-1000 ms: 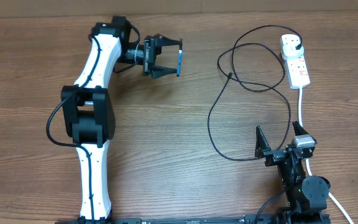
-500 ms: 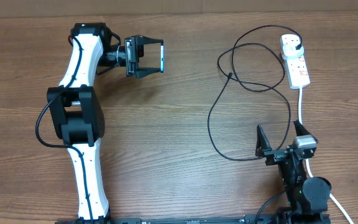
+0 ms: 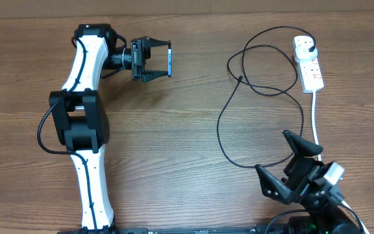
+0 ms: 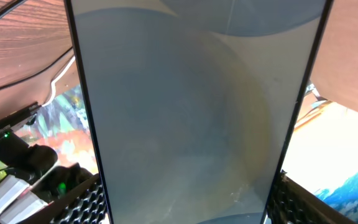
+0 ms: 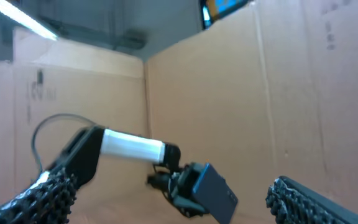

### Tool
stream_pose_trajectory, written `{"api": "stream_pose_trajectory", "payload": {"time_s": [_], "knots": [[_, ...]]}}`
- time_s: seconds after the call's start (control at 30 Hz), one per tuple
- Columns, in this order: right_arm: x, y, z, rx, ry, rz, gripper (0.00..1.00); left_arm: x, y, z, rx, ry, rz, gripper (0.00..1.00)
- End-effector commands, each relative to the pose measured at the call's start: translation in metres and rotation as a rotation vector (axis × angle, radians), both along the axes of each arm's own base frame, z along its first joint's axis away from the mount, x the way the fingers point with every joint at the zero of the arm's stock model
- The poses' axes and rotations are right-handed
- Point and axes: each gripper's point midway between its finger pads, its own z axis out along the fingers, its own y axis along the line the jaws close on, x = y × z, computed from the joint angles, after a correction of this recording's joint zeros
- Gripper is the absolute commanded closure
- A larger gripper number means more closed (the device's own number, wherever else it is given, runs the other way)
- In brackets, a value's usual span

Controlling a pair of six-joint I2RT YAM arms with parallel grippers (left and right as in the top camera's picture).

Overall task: Plug charger to phone and switch on socket
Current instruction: 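Raise the right arm and swing its gripper toward the cable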

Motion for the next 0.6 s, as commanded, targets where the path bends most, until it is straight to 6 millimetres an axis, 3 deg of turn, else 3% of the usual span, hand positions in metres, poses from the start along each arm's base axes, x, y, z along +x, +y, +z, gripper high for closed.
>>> {"api": "stream_pose_trajectory", "payload": {"time_s": [0.0,0.1,0.2,0.4,0.5,0.57], "knots": [[-0.014,-0.014,0.058,0.092,-0.028,-0.050,0.00,0.004,-0.003,0.015,-0.060,-0.042,0.008,0.30],[-0.011,-0.015,0.091,-0.029,0.005,-0.143,0.00,0.004,-0.004,0.015,-0.060,-0.041,0.005,0.30],[0.009,-0.019,0.105,-0.159,0.157,-0.223,0.00,0.003,-0.004,0.015,-0.060,-0.041,0.005,0.29],[0.063,-0.019,0.089,-0.306,0.628,-0.208,0.00,0.003,-0.005,0.015,-0.060,-0.041,0.004,0.30],[0.076,0.001,0.075,-0.338,0.829,-0.049,0.00,0.003,-0.006,0.015,-0.060,-0.036,0.002,0.30],[0.070,0.032,0.083,-0.325,0.868,0.212,0.00,0.002,-0.006,0.015,-0.060,-0.034,0.001,0.30]]}}
